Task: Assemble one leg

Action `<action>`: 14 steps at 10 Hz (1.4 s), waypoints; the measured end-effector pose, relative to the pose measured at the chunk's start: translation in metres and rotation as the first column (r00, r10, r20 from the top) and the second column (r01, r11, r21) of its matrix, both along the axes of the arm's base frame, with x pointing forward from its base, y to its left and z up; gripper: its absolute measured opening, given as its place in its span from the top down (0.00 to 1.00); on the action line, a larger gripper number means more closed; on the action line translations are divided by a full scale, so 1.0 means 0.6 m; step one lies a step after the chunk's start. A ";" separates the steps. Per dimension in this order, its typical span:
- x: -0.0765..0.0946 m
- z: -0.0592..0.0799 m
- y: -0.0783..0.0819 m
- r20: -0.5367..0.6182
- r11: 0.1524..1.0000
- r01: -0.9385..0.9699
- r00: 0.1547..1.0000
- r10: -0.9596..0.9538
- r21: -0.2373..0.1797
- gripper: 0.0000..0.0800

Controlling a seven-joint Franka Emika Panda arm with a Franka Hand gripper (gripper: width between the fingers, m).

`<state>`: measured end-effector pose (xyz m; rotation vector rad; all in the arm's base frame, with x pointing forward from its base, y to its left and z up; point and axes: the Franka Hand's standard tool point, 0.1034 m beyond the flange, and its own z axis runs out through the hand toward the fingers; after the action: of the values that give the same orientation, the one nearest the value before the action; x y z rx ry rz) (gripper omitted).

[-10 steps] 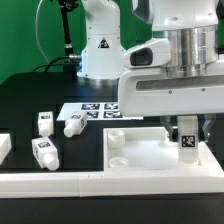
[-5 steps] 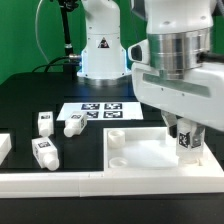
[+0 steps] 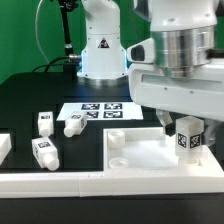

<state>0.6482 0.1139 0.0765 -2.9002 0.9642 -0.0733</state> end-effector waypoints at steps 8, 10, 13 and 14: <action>-0.001 0.000 0.001 0.009 0.624 -0.776 0.626 0.780 -0.094 0.19; -0.001 -0.001 0.001 0.014 0.682 -0.727 0.683 0.730 -0.085 0.33; -0.001 -0.001 0.000 0.018 0.787 -0.613 0.788 0.615 -0.071 0.64; 0.000 -0.001 0.000 0.020 0.819 -0.569 0.820 0.572 -0.068 0.64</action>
Offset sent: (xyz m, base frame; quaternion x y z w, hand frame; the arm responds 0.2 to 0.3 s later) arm 0.0000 0.0000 0.0000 0.0000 0.0000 -0.1938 0.9810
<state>0.6482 0.1136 0.0758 -3.0875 0.0479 -0.1174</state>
